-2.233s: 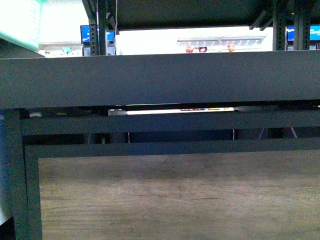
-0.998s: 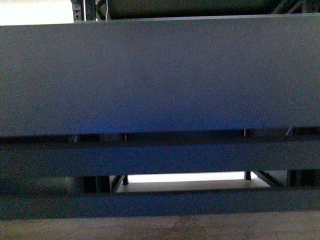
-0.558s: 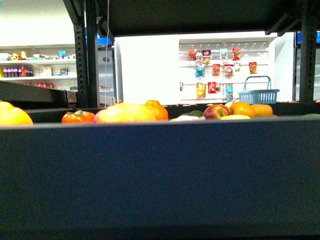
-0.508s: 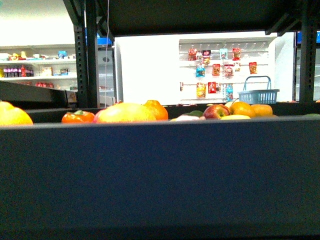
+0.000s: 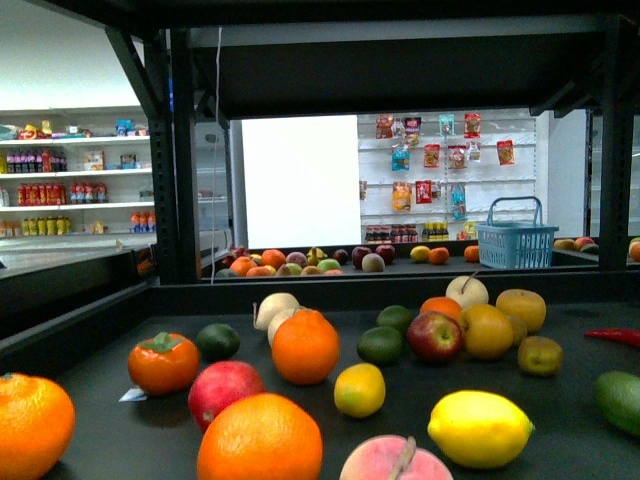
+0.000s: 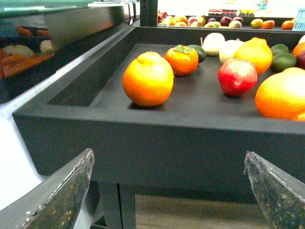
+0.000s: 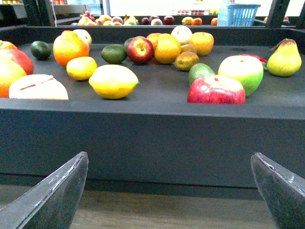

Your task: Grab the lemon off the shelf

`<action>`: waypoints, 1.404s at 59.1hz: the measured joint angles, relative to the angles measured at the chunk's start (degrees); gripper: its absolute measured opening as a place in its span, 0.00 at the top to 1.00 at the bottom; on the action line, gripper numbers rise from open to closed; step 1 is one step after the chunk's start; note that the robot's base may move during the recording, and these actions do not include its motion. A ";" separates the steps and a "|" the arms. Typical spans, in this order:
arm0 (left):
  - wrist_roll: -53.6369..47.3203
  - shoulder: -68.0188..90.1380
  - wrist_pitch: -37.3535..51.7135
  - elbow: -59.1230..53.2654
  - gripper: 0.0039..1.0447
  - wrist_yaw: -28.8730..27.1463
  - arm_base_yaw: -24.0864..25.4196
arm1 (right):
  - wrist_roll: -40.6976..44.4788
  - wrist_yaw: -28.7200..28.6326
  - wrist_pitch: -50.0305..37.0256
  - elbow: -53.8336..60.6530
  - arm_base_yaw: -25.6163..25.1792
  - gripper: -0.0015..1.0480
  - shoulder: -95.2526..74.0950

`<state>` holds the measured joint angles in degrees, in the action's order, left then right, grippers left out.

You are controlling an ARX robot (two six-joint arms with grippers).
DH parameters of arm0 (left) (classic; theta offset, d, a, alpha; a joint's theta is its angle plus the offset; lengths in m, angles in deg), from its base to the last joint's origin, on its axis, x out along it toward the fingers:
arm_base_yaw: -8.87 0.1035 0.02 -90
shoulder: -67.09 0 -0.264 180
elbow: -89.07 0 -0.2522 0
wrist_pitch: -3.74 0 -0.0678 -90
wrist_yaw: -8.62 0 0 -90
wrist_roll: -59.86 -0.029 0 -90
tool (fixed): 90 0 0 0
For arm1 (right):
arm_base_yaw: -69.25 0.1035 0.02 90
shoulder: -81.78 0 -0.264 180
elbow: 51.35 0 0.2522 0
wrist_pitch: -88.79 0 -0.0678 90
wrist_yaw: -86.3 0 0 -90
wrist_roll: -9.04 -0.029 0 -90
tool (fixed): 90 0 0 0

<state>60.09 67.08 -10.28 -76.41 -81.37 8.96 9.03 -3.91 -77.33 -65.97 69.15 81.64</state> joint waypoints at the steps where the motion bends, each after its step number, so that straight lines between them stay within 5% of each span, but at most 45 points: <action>1: 0.00 0.00 0.00 0.00 0.07 -0.07 0.00 | 0.02 0.02 -0.02 0.00 0.00 0.02 0.00; 80: 0.00 0.02 0.00 0.00 0.07 -0.02 0.00 | 0.02 0.02 -0.02 0.00 0.00 0.02 -0.02; 83: 3.17 0.81 -0.98 0.28 0.07 4.04 1.01 | 0.02 0.04 -0.02 0.00 0.00 0.02 -0.02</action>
<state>63.26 67.88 -11.26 -76.13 -77.33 9.97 9.05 -3.86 -77.36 -65.97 69.15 81.62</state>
